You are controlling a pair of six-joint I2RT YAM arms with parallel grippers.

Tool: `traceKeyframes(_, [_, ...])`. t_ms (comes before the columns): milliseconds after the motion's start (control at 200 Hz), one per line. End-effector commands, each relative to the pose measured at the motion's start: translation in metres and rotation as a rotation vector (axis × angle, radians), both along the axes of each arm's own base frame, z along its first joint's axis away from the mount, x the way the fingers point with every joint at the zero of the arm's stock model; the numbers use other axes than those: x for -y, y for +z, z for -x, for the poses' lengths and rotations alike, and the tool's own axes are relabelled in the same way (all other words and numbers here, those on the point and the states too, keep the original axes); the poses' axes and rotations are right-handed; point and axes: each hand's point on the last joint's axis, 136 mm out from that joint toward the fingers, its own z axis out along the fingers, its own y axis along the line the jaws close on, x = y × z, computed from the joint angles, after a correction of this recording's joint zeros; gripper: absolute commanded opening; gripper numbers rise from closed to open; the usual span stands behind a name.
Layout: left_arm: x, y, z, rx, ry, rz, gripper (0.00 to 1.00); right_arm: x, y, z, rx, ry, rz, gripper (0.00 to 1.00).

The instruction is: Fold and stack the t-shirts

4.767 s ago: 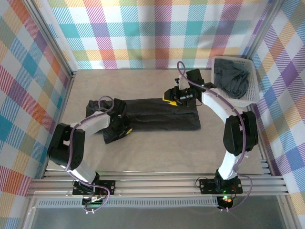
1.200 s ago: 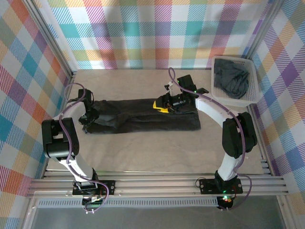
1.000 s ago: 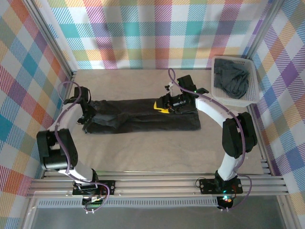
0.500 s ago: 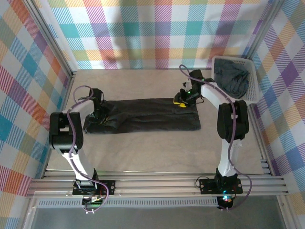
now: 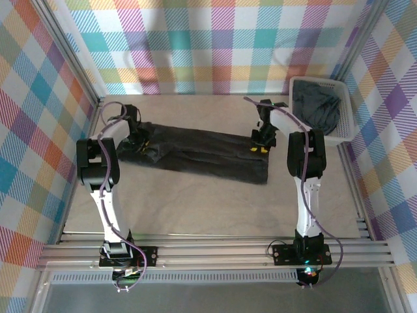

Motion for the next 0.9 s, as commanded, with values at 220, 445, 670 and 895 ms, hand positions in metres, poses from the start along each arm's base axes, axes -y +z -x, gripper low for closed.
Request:
traceKeyframes(220, [0.123, -0.027, -0.098, 0.119, -0.218, 0.150, 0.26, -0.024, 0.001, 0.167, -0.245, -0.067, 0.048, 0.33])
traceKeyframes(445, [0.231, -0.024, -0.149, 0.311, -0.328, 0.316, 0.27, -0.077, -0.002, 0.228, -0.279, -0.081, -0.086, 0.34])
traceKeyframes(670, [0.276, -0.009, -0.189, 0.481, -0.303, 0.413, 0.31, -0.138, -0.001, 0.222, -0.295, -0.127, -0.262, 0.35])
traceKeyframes(895, [0.281, 0.130, -0.210, 0.767, -0.316, 0.495, 0.48, -0.150, 0.048, 0.212, -0.227, -0.082, -0.374, 0.43])
